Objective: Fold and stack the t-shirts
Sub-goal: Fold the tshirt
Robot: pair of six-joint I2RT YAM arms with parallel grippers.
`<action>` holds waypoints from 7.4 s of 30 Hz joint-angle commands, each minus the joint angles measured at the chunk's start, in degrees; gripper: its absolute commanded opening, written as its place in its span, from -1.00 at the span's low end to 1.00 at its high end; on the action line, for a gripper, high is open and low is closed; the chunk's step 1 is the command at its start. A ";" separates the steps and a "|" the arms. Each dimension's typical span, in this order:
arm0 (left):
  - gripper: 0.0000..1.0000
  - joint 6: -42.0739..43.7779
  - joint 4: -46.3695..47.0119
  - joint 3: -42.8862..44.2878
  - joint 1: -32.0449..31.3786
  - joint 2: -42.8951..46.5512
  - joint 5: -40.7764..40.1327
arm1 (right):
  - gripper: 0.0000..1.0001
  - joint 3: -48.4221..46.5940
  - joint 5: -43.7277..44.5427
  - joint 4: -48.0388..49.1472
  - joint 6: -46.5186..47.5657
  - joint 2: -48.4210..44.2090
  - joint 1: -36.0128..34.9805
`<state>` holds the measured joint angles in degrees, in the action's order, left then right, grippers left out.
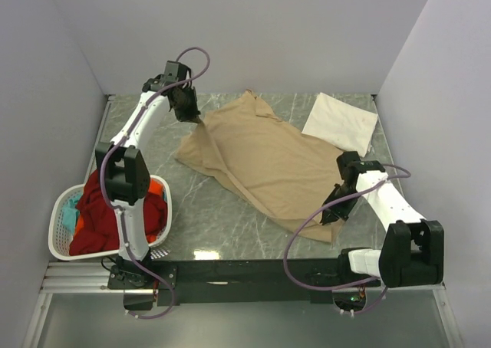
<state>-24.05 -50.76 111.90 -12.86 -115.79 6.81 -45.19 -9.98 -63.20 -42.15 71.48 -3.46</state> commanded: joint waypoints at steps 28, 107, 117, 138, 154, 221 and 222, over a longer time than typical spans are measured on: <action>-0.99 -1.52 8.75 11.86 -1.02 -8.14 -0.48 | -1.00 -10.88 1.54 2.12 9.98 10.87 14.36; -0.59 -3.81 22.46 -22.07 10.75 -5.50 1.63 | 0.14 -2.10 12.70 2.47 -0.56 10.08 2.34; -0.99 -3.81 21.85 -20.23 14.79 -6.73 1.72 | 0.12 -2.10 14.20 1.24 -2.32 11.48 -1.80; -0.99 -3.28 21.85 -21.37 19.45 -5.06 3.12 | 0.00 -1.13 7.61 5.10 -6.98 12.11 -14.82; -0.99 -2.75 21.14 -21.02 19.46 -5.33 3.21 | -0.32 5.01 2.68 12.13 -5.05 17.64 -17.54; 0.24 -7.33 17.54 -14.95 0.74 -2.25 -0.82 | -0.18 -3.77 10.15 13.80 3.57 11.48 -13.33; 0.23 -7.15 16.76 -14.52 0.56 -2.86 -1.96 | -0.19 -3.77 10.15 13.89 3.65 11.57 -12.97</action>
<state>-30.92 -32.51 94.78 -11.84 -117.43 6.22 -49.01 -0.58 -52.16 -39.48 82.85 -17.34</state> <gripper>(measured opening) 0.621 0.410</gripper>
